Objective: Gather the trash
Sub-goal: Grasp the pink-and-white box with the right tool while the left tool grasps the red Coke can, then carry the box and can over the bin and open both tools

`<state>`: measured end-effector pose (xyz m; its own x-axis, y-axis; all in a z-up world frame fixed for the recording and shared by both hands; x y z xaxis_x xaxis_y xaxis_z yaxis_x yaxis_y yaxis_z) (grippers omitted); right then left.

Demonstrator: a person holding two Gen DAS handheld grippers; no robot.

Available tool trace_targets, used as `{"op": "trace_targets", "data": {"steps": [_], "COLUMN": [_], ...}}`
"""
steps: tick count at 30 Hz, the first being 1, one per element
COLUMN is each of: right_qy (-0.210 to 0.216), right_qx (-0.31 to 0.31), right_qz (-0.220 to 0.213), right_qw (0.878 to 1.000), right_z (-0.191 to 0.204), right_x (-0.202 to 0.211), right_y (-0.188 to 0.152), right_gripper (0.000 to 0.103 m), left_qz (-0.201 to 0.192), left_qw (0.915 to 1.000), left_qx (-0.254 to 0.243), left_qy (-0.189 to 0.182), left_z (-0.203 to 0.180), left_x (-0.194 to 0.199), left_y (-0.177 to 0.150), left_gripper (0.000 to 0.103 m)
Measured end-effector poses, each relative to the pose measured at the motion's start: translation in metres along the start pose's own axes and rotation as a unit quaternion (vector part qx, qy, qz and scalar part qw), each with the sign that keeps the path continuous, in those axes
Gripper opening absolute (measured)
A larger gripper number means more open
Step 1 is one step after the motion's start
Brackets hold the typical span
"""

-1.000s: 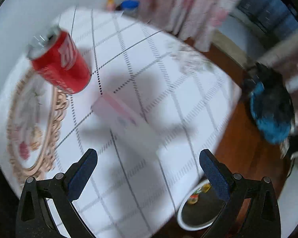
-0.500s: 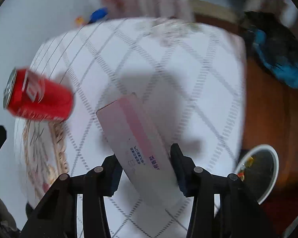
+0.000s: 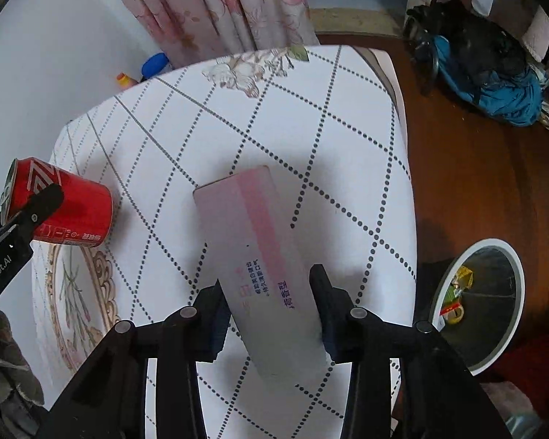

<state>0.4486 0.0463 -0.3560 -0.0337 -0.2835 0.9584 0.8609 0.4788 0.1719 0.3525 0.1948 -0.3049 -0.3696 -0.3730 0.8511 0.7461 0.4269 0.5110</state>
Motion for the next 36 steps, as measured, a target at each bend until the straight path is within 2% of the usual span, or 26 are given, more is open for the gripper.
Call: {"op": "trace_targets", "data": {"steps": [5,9,13,19,23,26,31,36], "right_qy": [0.014,0.037,0.046,0.029,0.013,-0.003,0.003,0.023], "right_qx": [-0.003,-0.028,-0.06,-0.119,-0.164,-0.197,-0.263,-0.321], "right_qz": [-0.043,-0.09,-0.129,-0.168,-0.168,-0.151,-0.084,-0.03], "right_qw": [0.999,0.995,0.989,0.978,0.972,0.969,0.961,0.946], "right_z": [-0.006,-0.034,-0.076,-0.163,-0.229,-0.278,-0.352,-0.404], "right_x": [0.036,0.083,0.131,0.188,0.201,0.188,0.122,0.053], "right_y": [0.002,-0.006,-0.023,-0.055,-0.08,-0.1,-0.133,-0.161], "right_gripper": [0.041,0.041,0.041,0.041,0.041,0.041,0.041,0.04], "left_qz": [-0.042,-0.075,-0.107,-0.128,-0.107,-0.079,0.01,0.078], "left_qw": [0.9991,0.9971,0.9931,0.9823,0.9756,0.9722,0.965,0.9594], "left_qx": [0.01,0.004,-0.019,-0.052,-0.082,-0.102,-0.115,-0.139], "left_qy": [-0.004,-0.016,-0.044,-0.126,-0.174,-0.195,-0.235,-0.233], "left_z": [-0.004,-0.025,-0.067,-0.153,-0.224,-0.269,-0.344,-0.4], "left_x": [0.039,0.083,0.127,0.174,0.173,0.155,0.104,0.049], "left_y": [-0.001,-0.003,-0.001,-0.001,-0.009,-0.019,-0.044,-0.073], "left_gripper": [0.065,0.065,0.065,0.065,0.065,0.065,0.065,0.065]}}
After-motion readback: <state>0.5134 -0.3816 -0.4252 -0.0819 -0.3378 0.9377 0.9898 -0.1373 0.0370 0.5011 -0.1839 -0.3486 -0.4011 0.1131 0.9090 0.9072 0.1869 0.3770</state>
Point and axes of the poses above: each gripper's, at about its wrist camera, not at the fingertips, and x roughly against the way its jaws point, z to its left, y to its top, the point moved 3 cm from there along -x, roughly the way its jaws point, and after that the axes turned 2 degrees about x, right-handed, at the moved point
